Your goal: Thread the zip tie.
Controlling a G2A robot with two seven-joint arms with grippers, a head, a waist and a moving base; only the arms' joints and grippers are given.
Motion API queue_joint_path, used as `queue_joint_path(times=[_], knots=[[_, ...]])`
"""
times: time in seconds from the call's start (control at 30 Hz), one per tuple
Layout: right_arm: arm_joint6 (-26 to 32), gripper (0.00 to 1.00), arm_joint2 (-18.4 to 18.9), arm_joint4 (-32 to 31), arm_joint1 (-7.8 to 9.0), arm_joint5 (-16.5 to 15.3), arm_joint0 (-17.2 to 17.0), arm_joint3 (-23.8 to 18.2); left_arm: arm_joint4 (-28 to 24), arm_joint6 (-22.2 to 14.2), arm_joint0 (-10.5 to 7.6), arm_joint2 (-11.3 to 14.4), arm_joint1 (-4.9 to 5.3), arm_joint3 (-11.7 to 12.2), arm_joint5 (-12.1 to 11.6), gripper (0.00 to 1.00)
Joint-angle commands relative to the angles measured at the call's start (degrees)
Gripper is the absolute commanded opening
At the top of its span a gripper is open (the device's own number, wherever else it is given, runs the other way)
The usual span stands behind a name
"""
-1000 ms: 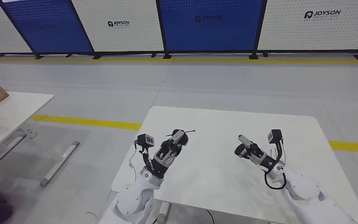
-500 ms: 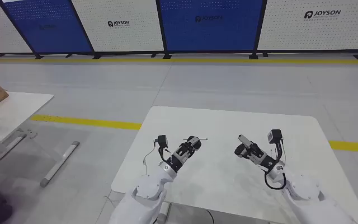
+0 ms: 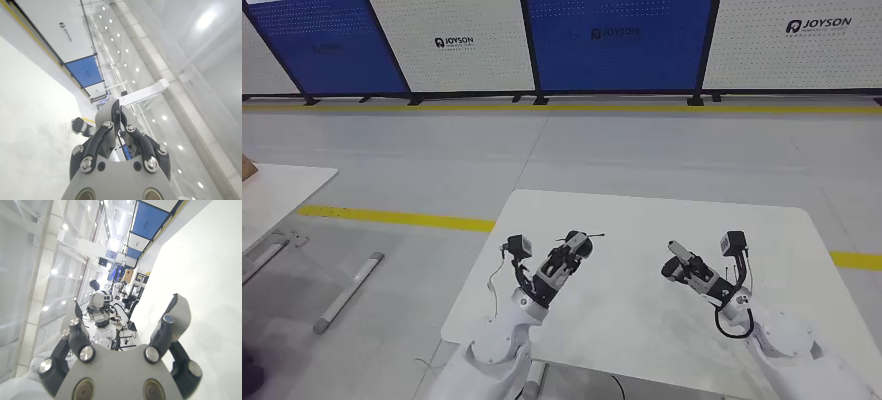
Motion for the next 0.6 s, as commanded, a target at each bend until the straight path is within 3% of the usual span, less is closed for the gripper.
queue_joint_path(times=[0.0, 0.07, 0.17, 0.3, 0.43, 0.5, 0.57], knots=[[0.00, 1.00, 0.00, 0.00, 0.00, 0.00, 0.00, 0.00, -1.19, -0.68, 3.03, -1.11, 0.11, -5.99, 0.35, 0.00], [0.00, 1.00, 0.00, 0.00, 0.00, 0.00, 0.00, 0.00, -2.46, -2.18, 5.64, -2.42, 0.16, -10.58, 0.35, 0.00], [0.00, 1.00, 0.00, 0.00, 0.00, 0.00, 0.00, 0.00, -4.22, -6.16, 8.36, -3.85, 0.13, -14.50, 0.35, 0.00], [0.00, 1.00, 0.00, 0.00, 0.00, 0.00, 0.00, 0.00, -4.24, -8.84, 9.90, -5.28, -0.15, -15.70, 0.35, 0.00], [0.00, 1.00, 0.00, 0.00, 0.00, 0.00, 0.00, 0.00, -1.62, -8.82, 9.44, -4.85, -0.54, -13.70, 0.35, 0.00], [0.00, 1.00, 0.00, 0.00, 0.00, 0.00, 0.00, 0.00, -1.23, -8.66, 8.27, -3.67, -0.66, -10.24, 0.35, 0.00], [0.00, 1.00, 0.00, 0.00, 0.00, 0.00, 0.00, 0.00, -1.53, -7.99, 5.90, -2.57, -0.76, -6.66, 1.78, 0.00]])
